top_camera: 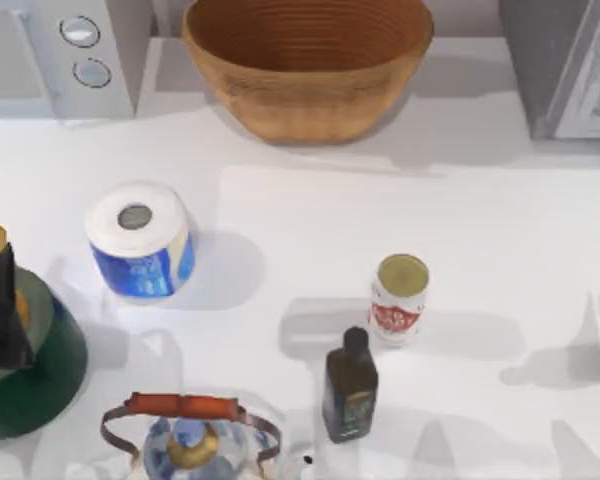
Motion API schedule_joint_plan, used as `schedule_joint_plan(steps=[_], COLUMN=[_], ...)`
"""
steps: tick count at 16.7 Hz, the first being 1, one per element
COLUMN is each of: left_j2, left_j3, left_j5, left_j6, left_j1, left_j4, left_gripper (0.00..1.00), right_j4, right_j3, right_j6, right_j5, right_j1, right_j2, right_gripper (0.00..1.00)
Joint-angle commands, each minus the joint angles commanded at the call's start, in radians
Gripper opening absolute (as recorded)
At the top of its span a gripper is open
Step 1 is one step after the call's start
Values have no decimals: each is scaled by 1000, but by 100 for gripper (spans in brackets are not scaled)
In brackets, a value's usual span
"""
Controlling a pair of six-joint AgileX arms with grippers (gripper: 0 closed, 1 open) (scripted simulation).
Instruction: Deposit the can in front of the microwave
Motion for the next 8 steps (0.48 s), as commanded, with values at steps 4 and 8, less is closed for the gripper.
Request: schedule_joint_plan(steps=[4,8], left_j2=[351,799], left_j3=[346,785], left_j5=[2,4], left_j6=[-3,-11], left_j1=[-132,-291], left_j4=[-226,-500], left_gripper=[100,100], right_j4=[0,0], right_j3=[0,0], right_j6=[0,0], right_j5=[0,0], right_j1=[0,0], right_j2=[0,0], right_gripper=[100,100])
